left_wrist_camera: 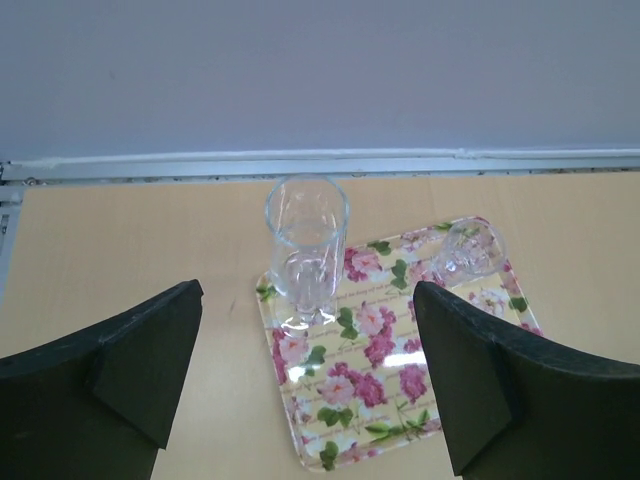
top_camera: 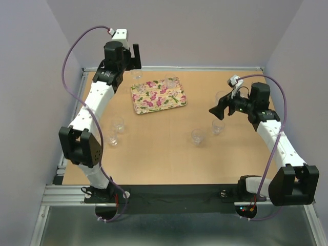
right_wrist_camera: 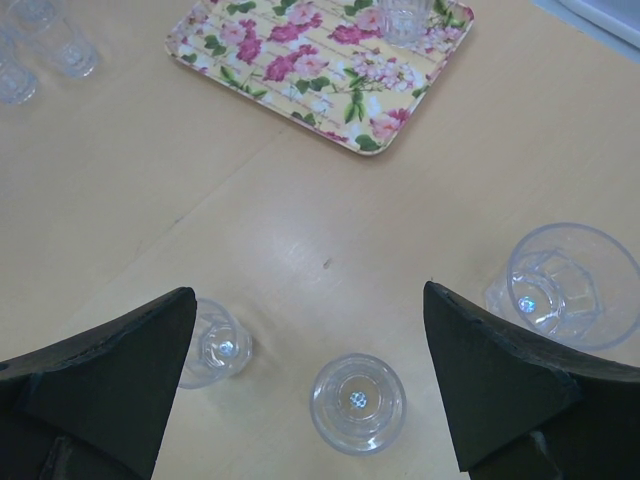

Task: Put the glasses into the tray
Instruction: Place the glass into the tray, then grab a glass with a robot arm

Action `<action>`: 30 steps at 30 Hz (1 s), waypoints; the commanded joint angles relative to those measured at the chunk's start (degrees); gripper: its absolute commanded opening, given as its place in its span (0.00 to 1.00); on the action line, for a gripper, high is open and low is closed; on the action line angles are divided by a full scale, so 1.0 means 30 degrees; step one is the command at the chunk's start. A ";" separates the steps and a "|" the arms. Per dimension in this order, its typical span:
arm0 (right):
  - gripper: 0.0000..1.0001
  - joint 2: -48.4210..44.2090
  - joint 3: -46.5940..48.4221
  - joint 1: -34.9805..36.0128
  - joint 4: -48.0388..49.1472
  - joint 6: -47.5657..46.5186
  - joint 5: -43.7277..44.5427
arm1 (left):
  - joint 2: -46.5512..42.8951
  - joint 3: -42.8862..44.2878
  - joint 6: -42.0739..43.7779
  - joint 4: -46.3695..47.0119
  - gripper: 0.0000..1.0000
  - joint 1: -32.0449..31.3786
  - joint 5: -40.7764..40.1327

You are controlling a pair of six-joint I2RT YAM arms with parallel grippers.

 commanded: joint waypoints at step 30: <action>1.00 0.1862 0.1721 0.3424 -0.8219 -1.2666 -0.2097 | -1.9614 -2.0082 0.0664 0.6312 0.99 -0.0022 -0.0497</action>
